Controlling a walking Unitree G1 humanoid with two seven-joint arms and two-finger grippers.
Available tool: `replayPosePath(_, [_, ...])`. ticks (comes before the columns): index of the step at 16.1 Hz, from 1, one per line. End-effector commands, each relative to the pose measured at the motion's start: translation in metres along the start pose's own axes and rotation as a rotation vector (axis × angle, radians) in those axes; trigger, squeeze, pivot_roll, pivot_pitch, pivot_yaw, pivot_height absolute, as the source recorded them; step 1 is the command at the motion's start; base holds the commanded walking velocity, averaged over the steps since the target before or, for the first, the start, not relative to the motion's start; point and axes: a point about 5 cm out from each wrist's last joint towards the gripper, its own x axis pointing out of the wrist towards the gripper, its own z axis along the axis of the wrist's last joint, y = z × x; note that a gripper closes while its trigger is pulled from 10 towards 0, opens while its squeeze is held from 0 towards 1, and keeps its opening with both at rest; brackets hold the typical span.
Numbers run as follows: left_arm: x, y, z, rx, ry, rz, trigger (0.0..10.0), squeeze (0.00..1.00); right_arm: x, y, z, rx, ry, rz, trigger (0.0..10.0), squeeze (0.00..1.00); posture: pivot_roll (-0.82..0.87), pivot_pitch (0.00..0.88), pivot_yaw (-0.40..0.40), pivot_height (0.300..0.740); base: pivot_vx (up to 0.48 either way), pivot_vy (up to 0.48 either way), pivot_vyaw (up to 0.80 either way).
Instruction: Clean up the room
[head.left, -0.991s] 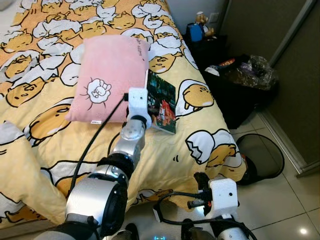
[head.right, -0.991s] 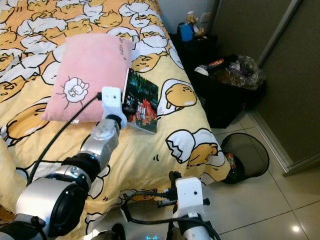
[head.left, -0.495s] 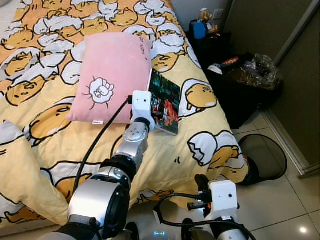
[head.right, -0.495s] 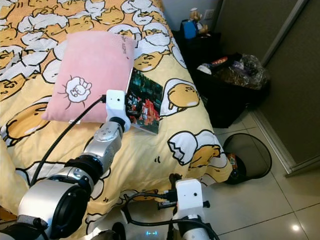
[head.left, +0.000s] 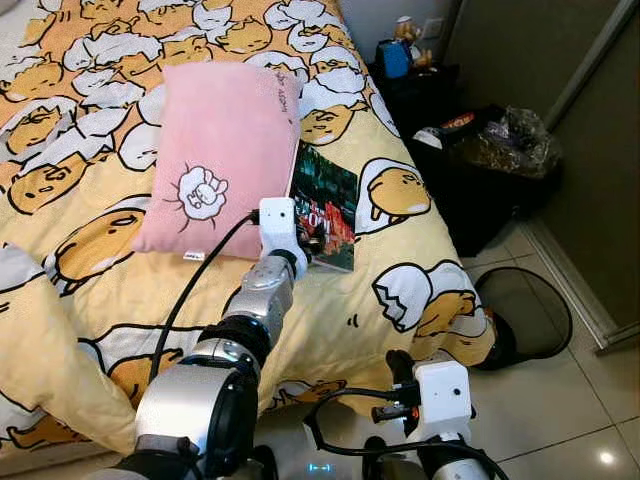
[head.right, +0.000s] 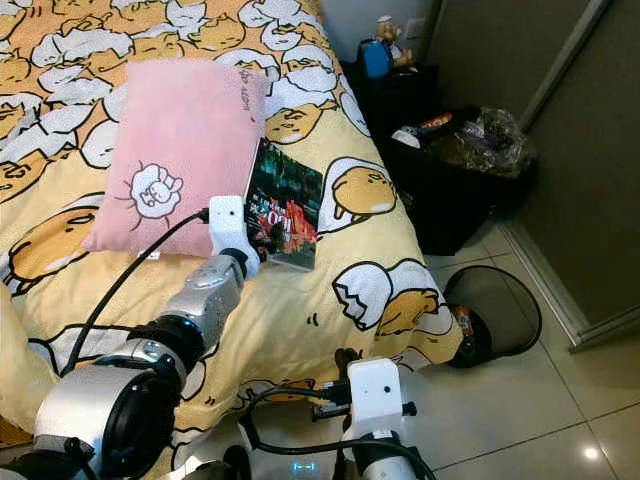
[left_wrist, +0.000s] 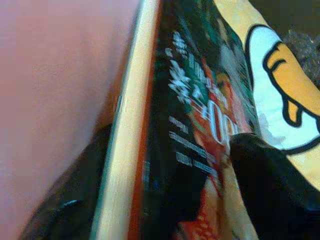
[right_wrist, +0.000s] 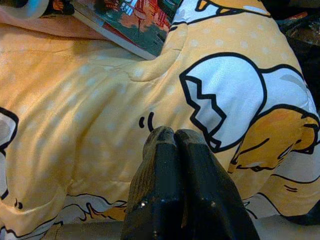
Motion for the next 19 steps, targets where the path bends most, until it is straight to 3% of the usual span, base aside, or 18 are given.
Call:
replayPosePath(1, [-0.004, 0.004, -0.021, -0.02, 0.09, 0.016, 0.0, 0.0, -0.004, 0.006, -0.004, 0.043, 0.029, 0.005, 10.0, 0.0, -0.23, 0.314, 0.037, 0.74, 0.0, 0.0, 0.0])
replayPosePath(3, [-0.003, 0.005, -0.017, -0.015, 0.075, 0.012, 0.0, 0.0, -0.003, 0.006, -0.004, 0.047, 0.03, 0.003, 10.0, 0.0, -0.23, 0.316, 0.039, 0.74, 0.0, 0.0, 0.0])
replayPosePath(5, [-0.003, 0.006, -0.016, -0.086, 0.053, -0.013, 0.0, 0.0, -0.003, 0.006, -0.003, 0.051, 0.029, -0.003, 10.0, 0.0, -0.24, 0.318, 0.034, 0.74, 0.0, 0.0, 0.0])
replayPosePath(10, [-0.006, 0.001, -0.026, -0.039, 0.103, -0.052, 0.0, 0.0, -0.007, 0.003, -0.004, 0.072, 0.037, -0.02, 10.0, 0.0, -0.25, 0.311, 0.037, 0.74, 0.0, 0.0, 0.0])
replayPosePath(14, [-0.006, 0.0, -0.027, -0.054, 0.11, -0.064, 0.0, 0.0, -0.004, 0.004, -0.002, 0.109, 0.032, 0.006, 10.0, 0.0, -0.25, 0.289, 0.036, 0.74, 0.0, 0.0, 0.0])
replayPosePath(17, [-0.006, -0.002, -0.029, -0.203, 0.125, -0.077, 0.0, 0.0, -0.001, 0.004, -0.002, 0.111, 0.035, 0.023, 10.0, 0.0, -0.25, 0.275, 0.03, 0.74, 0.0, 0.0, 0.0])
replayPosePath(19, [-0.002, -0.01, -0.015, -0.179, 0.066, -0.123, 0.0, 0.0, 0.001, 0.003, -0.002, 0.111, 0.033, 0.026, 10.0, 0.0, -0.24, 0.264, 0.031, 0.74, 0.0, 0.0, 0.0])
